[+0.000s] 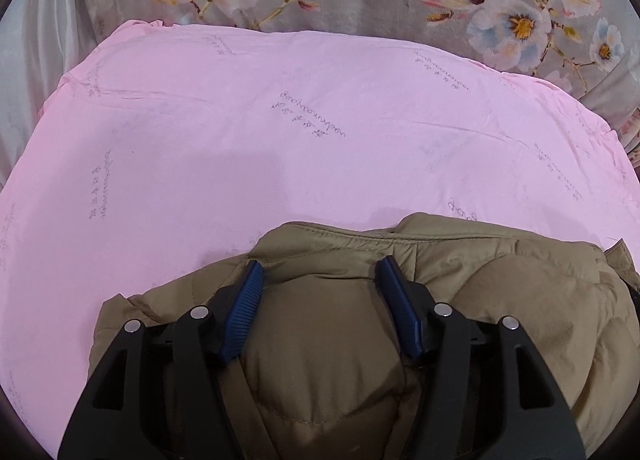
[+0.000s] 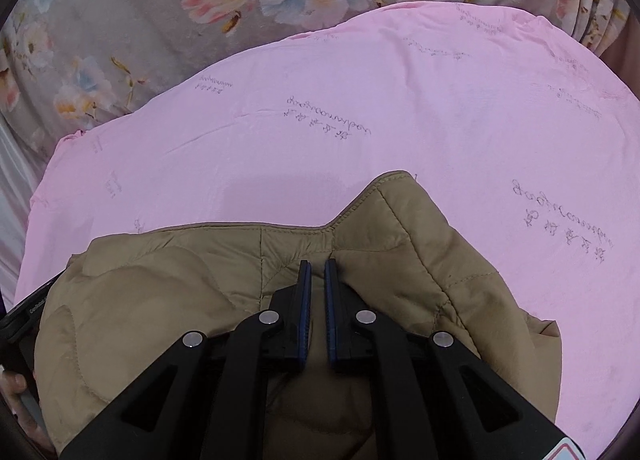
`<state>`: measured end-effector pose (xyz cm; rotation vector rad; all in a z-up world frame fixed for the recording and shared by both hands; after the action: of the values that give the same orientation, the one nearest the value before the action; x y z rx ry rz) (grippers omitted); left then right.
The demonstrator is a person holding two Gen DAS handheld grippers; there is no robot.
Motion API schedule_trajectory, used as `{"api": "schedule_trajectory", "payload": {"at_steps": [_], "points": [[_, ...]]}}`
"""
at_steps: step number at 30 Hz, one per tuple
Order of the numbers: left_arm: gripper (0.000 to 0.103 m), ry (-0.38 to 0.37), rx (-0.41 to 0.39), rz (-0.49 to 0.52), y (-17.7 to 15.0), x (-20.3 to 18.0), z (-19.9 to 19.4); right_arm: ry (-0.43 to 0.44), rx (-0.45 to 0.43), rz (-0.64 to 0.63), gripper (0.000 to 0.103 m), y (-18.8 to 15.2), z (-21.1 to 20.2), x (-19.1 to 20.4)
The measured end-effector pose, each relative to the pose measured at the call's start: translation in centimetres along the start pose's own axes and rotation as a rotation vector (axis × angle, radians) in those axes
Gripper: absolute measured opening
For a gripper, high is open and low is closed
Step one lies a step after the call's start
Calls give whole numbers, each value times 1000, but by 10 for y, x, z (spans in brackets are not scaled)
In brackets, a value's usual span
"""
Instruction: Fold large clothes
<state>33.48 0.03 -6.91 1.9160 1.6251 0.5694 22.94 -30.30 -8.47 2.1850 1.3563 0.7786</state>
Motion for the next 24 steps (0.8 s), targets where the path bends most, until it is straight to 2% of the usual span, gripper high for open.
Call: {"api": "schedule_trajectory", "payload": {"at_steps": [2,4,5,8,10,13,16,21,24], "points": [[59,3,0,1,0,0,-1,-27,-5,-15,4,1,-2,2],[59,5,1,-7,1,1,-4,-98,-24,-51,7,3,-17,11],[59,9,4,-17,0,4,-9,-71,-39,-64,17,3,-28,24],[63,-57,-8,-93,-6,9,-47,40,-77,-148,17,-1,-64,82],[72,-89,-21,-123,-13,13,-71,83,-63,-212,17,-13,-73,119],[76,-105,-30,-145,-30,23,-103,123,-31,-284,17,-43,-70,160],[77,-116,-13,-167,-55,38,-125,57,-42,-332,17,-65,-59,164],[77,-153,-18,-237,-93,69,-162,79,-51,-300,16,-76,-51,150],[78,-122,-26,-292,-112,93,-179,67,-65,-319,16,-78,-50,151]]}}
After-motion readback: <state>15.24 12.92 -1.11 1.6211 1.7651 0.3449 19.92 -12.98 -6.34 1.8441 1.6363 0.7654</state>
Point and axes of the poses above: each gripper's, at about its wrist camera, not at the fingertips, and z roughly the way its jaws point, x to its left, y to its top, the point moved 9 cm from there along z, roughly the way its jaws point, and after that the axes turned 3 degrees about -x, right-handed, at the moved point
